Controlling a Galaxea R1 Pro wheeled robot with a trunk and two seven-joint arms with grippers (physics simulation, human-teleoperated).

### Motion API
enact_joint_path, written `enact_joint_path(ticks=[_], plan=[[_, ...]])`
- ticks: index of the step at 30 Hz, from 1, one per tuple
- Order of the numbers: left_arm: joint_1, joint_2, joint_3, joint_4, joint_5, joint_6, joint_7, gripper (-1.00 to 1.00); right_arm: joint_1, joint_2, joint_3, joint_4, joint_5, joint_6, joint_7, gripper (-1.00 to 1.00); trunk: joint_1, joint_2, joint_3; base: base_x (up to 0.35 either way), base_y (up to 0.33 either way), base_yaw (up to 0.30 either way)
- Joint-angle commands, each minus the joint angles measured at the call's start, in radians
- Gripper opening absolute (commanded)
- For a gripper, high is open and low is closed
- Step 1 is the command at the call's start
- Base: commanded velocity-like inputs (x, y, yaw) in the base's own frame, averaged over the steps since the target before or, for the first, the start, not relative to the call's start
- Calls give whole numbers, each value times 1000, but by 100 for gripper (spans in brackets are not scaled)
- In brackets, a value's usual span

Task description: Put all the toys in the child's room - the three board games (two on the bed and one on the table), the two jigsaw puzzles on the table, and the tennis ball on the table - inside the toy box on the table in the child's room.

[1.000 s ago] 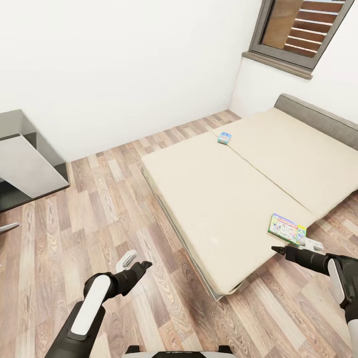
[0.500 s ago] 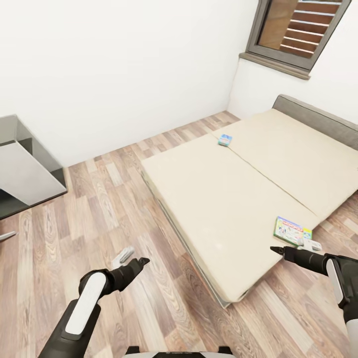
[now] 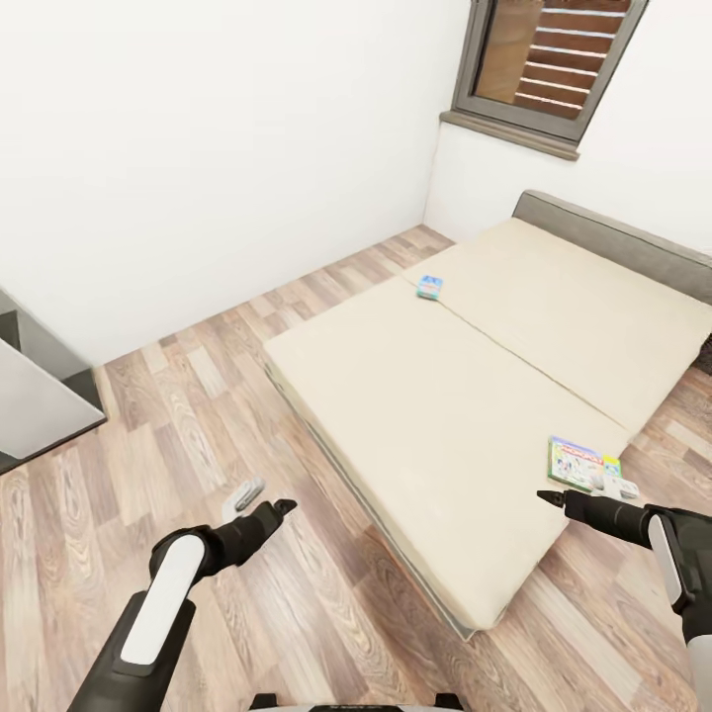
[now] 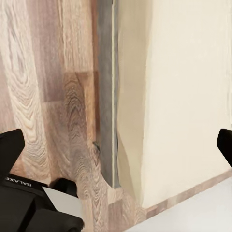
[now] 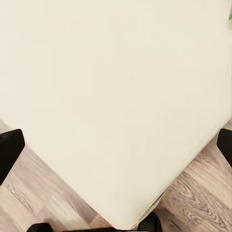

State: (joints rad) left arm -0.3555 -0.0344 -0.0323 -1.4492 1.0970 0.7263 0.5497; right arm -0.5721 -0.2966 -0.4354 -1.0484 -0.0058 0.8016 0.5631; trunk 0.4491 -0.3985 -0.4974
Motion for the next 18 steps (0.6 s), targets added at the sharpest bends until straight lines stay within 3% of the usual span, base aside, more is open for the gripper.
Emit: enact_joint_path(ticks=[1,18], plan=[[0,0,0,-11,11,1,10,100,-1,0,-2,-1,0,7,3,100,1,-2,0,171,158,-239],[-2,2,0,-64,11,4,10,100,-1,1,-2,-1,1,7,2,100,1,-2,15,67,62,-244]])
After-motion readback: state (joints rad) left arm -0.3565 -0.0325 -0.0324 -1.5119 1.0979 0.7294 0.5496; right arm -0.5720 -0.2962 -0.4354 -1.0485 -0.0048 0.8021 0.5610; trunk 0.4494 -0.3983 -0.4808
